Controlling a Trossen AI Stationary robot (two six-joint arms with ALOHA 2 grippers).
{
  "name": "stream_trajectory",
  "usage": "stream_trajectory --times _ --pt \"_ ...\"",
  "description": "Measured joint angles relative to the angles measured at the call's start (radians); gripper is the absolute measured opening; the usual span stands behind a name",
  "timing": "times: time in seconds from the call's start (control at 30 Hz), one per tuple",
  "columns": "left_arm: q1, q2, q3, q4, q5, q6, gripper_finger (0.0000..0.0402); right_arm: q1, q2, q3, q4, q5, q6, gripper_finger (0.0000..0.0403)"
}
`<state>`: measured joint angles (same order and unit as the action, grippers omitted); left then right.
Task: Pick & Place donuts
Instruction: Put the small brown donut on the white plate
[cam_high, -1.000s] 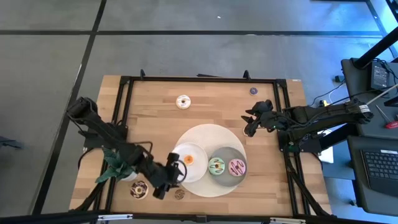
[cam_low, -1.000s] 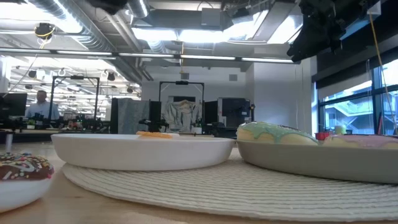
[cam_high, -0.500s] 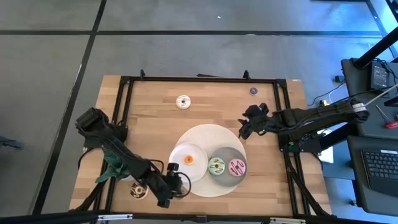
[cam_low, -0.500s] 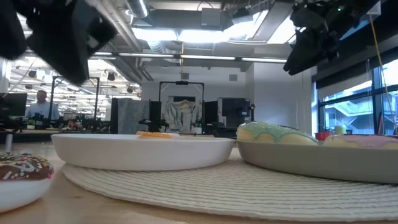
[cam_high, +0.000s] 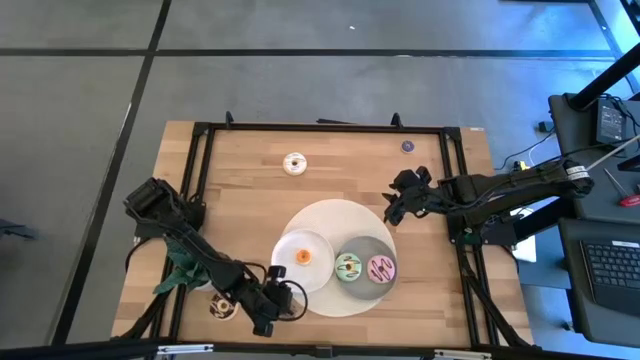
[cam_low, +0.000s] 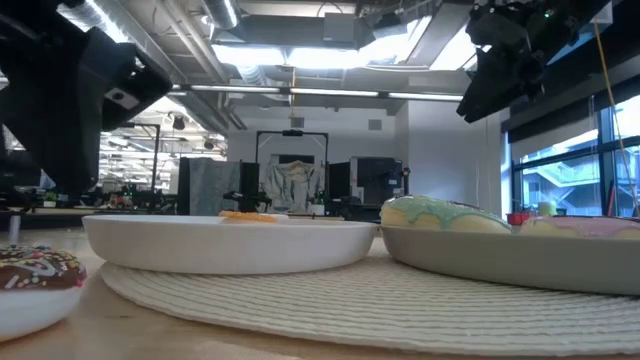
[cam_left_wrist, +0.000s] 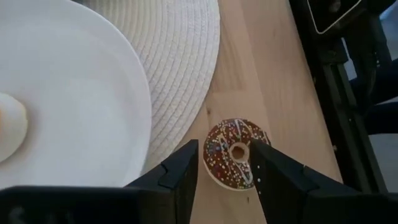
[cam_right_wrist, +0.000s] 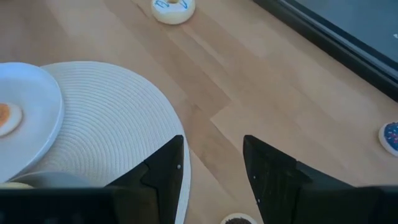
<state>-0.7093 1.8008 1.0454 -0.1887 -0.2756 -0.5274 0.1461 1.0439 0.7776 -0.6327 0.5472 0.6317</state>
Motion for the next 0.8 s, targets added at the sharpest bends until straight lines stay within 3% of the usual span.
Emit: stream_trajectory --times 0.27,0.8 --pt "-0.003 0.057 0.0 0.072 0.008 0.027 0.0131 0.0 0.0 0.0 -0.005 0.0 -0.011 0.0168" --pt "0.001 0.074 0.0 0.037 0.027 0.041 0.0114 0.0 0.0 0.0 -0.026 -0.002 -0.011 0.0168"
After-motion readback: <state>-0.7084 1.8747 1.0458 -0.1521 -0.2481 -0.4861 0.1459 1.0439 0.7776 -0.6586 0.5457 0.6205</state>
